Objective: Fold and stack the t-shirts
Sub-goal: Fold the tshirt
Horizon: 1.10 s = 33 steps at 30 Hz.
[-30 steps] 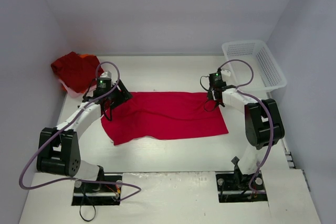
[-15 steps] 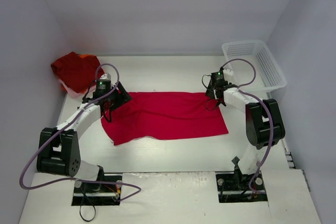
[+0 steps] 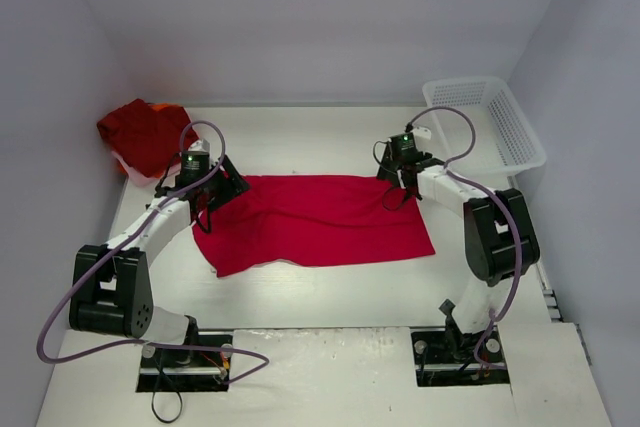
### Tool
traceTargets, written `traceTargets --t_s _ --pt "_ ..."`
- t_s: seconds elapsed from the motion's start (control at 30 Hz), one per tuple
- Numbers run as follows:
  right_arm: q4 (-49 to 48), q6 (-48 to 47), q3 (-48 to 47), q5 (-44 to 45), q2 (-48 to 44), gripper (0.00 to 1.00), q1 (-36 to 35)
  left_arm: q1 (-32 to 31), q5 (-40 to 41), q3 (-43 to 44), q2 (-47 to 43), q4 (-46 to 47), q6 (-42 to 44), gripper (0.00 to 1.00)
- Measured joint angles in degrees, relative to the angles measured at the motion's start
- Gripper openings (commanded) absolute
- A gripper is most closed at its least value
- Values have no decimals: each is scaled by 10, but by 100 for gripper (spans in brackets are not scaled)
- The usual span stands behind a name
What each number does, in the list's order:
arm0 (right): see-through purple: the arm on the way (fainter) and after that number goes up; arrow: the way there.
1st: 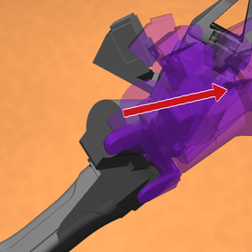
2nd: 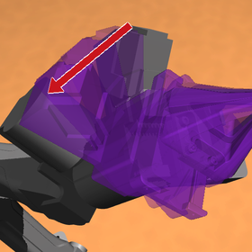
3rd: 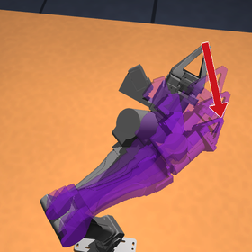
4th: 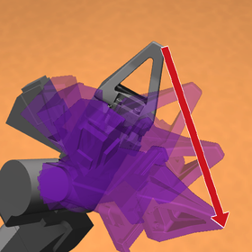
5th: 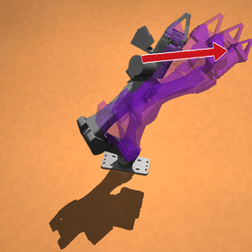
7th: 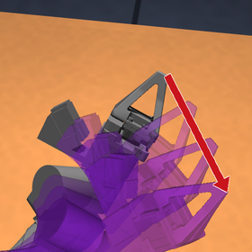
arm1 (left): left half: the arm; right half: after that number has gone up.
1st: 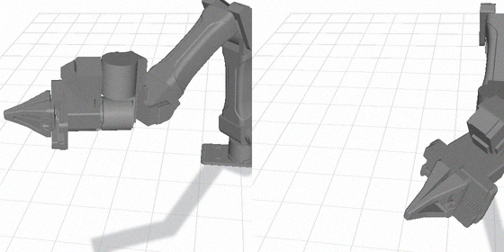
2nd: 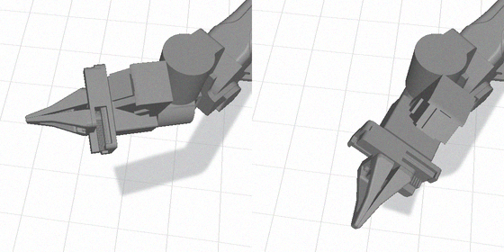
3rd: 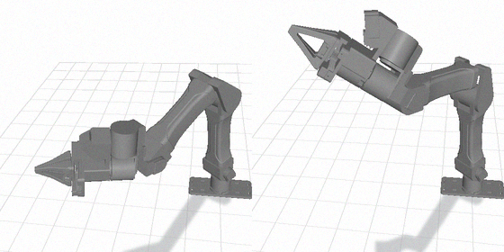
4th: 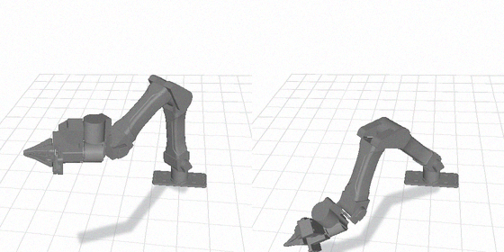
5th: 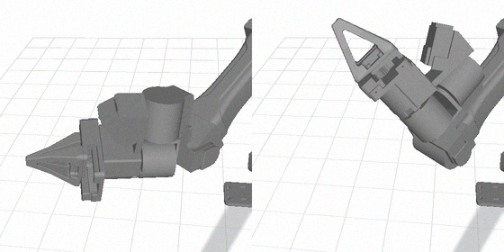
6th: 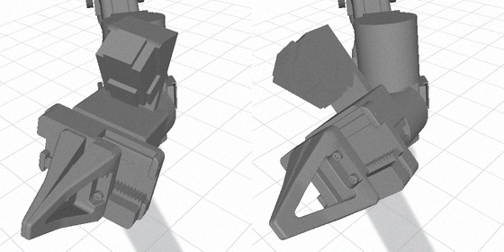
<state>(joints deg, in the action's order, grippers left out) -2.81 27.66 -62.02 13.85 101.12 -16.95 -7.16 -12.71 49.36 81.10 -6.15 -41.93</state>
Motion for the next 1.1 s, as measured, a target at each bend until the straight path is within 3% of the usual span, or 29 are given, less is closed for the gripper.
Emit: traceTargets --t_s 0.27,0.6,1.1 --pt "-4 11 -15 -20 4 64 -66 0 -1 -4 0 0 0 60" --pt "-33 28 15 -38 48 64 -70 0 -2 -4 5 9 0 60" --pt "-59 37 24 -38 48 64 -70 0 -28 48 128 61 -10 60"
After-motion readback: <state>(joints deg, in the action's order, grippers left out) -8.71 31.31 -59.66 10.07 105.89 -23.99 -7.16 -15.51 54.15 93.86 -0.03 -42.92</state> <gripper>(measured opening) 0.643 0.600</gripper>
